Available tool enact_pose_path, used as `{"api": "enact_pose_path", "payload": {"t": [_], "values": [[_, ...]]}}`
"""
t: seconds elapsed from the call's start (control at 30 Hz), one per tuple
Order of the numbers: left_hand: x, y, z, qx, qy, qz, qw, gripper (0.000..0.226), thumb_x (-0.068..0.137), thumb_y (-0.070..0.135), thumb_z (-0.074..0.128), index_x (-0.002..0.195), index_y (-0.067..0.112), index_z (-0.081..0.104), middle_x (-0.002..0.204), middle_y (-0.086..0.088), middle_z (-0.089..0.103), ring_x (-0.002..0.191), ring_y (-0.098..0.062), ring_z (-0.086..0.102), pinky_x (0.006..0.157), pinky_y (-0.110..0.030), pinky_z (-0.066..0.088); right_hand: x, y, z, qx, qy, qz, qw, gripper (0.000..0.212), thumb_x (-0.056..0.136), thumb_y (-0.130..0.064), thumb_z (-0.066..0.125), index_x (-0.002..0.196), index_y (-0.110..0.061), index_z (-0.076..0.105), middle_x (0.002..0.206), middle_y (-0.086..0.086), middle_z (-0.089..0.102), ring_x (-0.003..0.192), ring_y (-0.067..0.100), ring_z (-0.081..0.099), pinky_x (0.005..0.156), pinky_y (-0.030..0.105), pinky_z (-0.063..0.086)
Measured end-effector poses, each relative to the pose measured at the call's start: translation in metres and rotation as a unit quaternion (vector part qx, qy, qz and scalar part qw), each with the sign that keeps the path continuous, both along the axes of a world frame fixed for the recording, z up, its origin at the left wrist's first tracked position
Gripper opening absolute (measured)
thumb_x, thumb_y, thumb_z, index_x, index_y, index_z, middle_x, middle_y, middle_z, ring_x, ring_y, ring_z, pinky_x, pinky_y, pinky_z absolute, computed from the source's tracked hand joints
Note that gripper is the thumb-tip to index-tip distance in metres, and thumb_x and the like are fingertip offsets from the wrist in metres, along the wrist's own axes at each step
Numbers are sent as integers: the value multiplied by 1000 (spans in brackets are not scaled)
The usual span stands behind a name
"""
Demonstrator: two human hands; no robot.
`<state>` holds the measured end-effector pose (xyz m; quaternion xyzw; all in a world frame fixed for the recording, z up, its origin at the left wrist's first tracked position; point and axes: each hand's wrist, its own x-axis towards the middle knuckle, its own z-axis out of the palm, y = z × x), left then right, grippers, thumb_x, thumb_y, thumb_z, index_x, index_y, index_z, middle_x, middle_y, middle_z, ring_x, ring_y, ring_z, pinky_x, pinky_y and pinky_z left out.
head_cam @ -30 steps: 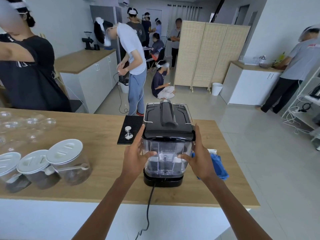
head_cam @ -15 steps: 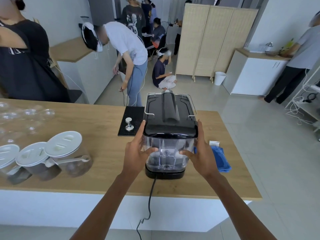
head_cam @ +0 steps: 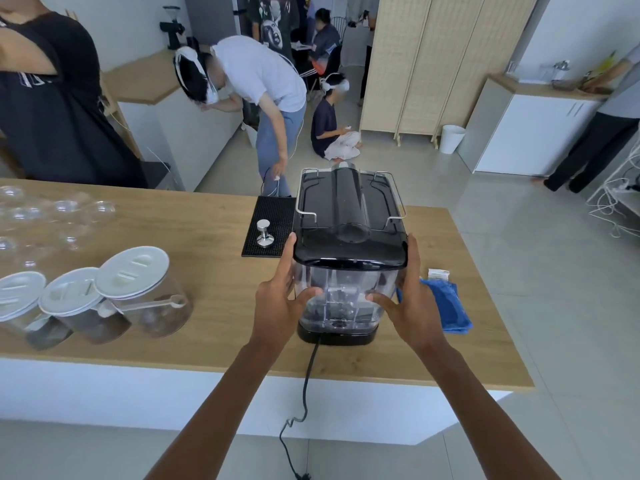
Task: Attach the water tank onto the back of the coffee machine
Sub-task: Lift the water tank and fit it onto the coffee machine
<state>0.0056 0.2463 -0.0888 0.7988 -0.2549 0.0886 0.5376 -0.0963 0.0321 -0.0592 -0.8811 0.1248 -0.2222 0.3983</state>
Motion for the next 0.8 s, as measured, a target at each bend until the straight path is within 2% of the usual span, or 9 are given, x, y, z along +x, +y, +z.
{"api": "enact_pose_path", "payload": {"t": [0.23, 0.33, 0.4, 0.47, 0.53, 0.57, 0.63, 0.7, 0.8], "values": [[-2, -1, 1, 4, 14, -3, 1000, 103, 82, 26, 78, 157, 41, 8, 88, 6, 42, 80, -12, 36, 74, -27, 30, -1, 2, 2, -29, 10, -19, 999, 119, 80, -42, 76, 140, -59, -25, 128, 9, 67, 99, 29, 70, 81, 42, 60], [-4, -2, 2, 0, 12, -3, 1000, 102, 83, 25, 76, 157, 42, 8, 91, 6, 40, 75, -4, 33, 71, -23, 31, -2, 3, 2, -37, 27, -28, 999, 121, 80, -39, 77, 143, -55, -25, 108, 9, 70, 86, 24, 70, 75, 41, 60], [-6, -2, 3, -6, 12, -5, 1000, 101, 83, 25, 76, 157, 40, 10, 89, 10, 44, 70, 8, 32, 68, -16, 35, -3, 3, 4, -45, 37, -36, 998, 120, 80, -38, 77, 148, -47, -22, 89, 2, 60, 75, 19, 66, 69, 39, 60], [-6, -2, 4, -6, 18, -3, 1000, 101, 82, 24, 77, 157, 40, 12, 86, 20, 45, 65, 13, 33, 67, -10, 38, -3, 4, 5, -51, 41, -38, 997, 120, 81, -36, 78, 150, -43, -20, 88, -4, 53, 74, 19, 64, 70, 39, 59], [-6, -1, 5, -14, 28, -8, 999, 99, 82, 26, 76, 156, 44, 12, 80, 25, 46, 63, 14, 37, 68, -13, 38, -4, 5, 7, -47, 46, -36, 997, 120, 80, -34, 79, 152, -41, -17, 95, 3, 61, 85, 23, 67, 77, 41, 59], [-8, -1, 6, -18, 29, -12, 999, 99, 83, 28, 76, 156, 45, 11, 81, 23, 45, 63, 13, 37, 70, -15, 37, -5, 6, 8, -41, 47, -34, 997, 120, 80, -33, 80, 152, -40, -16, 107, 8, 67, 96, 27, 68, 81, 41, 57], [-11, 0, 9, -19, 26, -18, 999, 98, 84, 29, 76, 157, 38, 12, 82, 21, 48, 63, 14, 43, 71, -10, 37, -6, 8, 10, -32, 44, -29, 998, 118, 80, -33, 80, 154, -38, -12, 130, 11, 64, 111, 32, 65, 87, 40, 54], [-13, 1, 11, -11, 20, -13, 1000, 98, 84, 27, 76, 158, 31, 13, 82, 35, 47, 64, 19, 49, 68, 0, 39, -8, 8, 11, -29, 38, -24, 999, 117, 80, -34, 79, 154, -38, -11, 138, 10, 60, 118, 32, 62, 90, 40, 53], [-12, 2, 12, 9, 16, 0, 1000, 101, 83, 36, 76, 158, 36, 9, 81, 39, 35, 62, 15, 38, 63, -3, 38, -9, 8, 11, -25, 30, -16, 999, 116, 80, -36, 79, 154, -41, -11, 145, 8, 55, 122, 32, 60, 93, 42, 53]]}}
